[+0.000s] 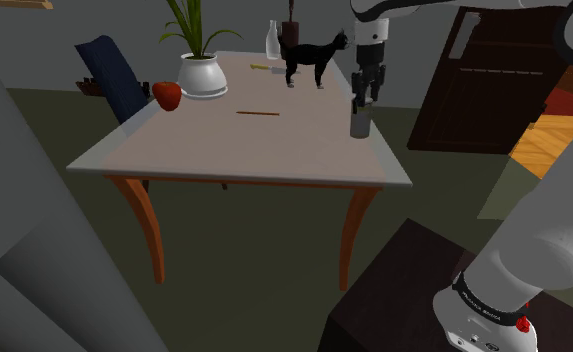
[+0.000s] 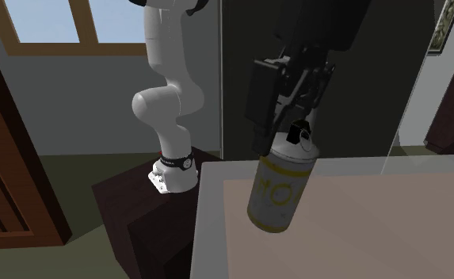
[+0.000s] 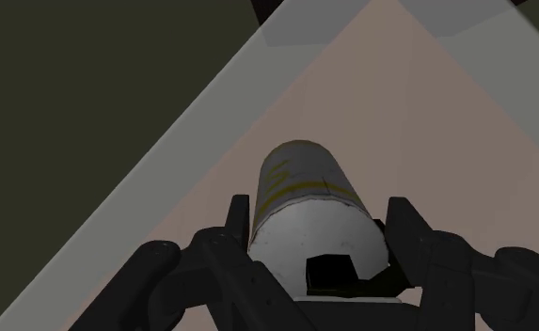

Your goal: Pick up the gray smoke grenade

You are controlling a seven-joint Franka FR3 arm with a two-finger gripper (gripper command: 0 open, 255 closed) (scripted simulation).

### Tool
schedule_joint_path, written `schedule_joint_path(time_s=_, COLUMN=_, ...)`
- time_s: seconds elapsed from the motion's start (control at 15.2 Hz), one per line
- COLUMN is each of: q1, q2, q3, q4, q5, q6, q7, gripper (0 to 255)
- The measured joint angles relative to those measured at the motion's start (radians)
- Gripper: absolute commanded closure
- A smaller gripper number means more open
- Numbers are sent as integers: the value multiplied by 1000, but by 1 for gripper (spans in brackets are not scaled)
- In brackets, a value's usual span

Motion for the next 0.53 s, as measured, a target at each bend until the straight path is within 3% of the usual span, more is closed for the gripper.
schedule_joint_path(time_s=0.53, q1=-1, q2=20, q3=-1, q4=127, q5=4, q6=-106, q7=-11, gripper=255)
